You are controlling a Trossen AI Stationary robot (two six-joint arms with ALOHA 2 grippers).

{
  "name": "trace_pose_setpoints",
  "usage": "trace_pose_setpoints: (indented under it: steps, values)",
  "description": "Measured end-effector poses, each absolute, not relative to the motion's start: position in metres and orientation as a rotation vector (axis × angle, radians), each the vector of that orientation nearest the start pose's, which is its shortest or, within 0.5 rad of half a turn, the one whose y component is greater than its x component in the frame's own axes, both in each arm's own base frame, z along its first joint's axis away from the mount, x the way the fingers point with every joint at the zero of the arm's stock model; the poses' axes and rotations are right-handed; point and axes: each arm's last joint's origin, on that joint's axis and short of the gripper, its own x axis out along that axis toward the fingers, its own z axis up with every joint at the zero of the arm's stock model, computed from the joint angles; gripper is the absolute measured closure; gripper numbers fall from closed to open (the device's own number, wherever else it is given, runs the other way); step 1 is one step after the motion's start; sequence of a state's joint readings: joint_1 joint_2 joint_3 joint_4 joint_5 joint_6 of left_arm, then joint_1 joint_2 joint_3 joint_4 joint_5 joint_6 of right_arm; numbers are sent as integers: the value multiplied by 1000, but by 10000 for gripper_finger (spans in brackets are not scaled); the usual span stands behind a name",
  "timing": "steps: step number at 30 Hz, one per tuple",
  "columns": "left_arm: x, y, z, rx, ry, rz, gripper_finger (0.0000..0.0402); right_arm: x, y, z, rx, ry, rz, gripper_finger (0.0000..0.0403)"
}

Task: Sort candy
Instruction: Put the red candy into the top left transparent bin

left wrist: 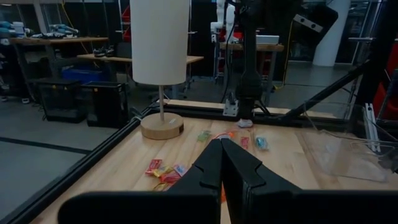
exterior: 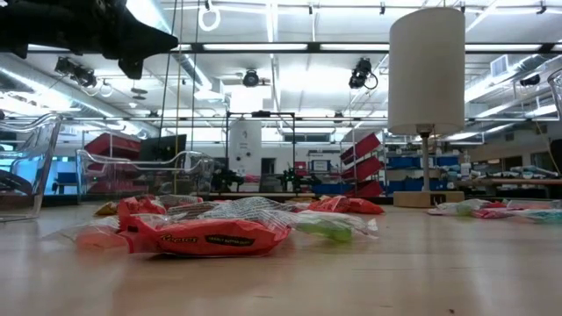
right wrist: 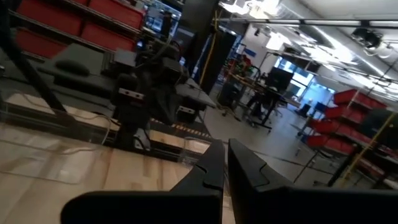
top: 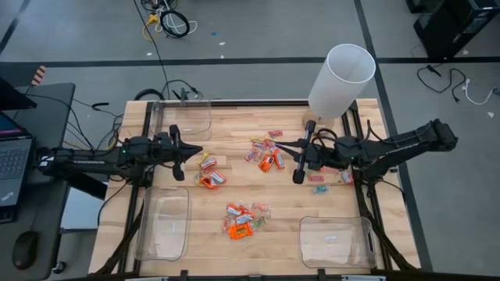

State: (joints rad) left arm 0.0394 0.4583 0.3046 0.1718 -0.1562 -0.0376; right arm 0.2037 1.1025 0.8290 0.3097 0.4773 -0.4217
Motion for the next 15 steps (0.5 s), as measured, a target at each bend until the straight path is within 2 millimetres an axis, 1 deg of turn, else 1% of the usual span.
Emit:
trace_pose_setpoints:
  steps: [4, 11, 15]
  values:
    - [131, 10, 245, -39, -30, 197, 394, 247, 42, 347, -414, 62, -335, 394]
    - [130, 10, 246, -39, -41, 201, 394, 266, 52, 374, -425, 91, -326, 394]
    - [131, 10, 245, -39, -40, 200, 394, 281, 55, 376, -439, 134, -317, 394]
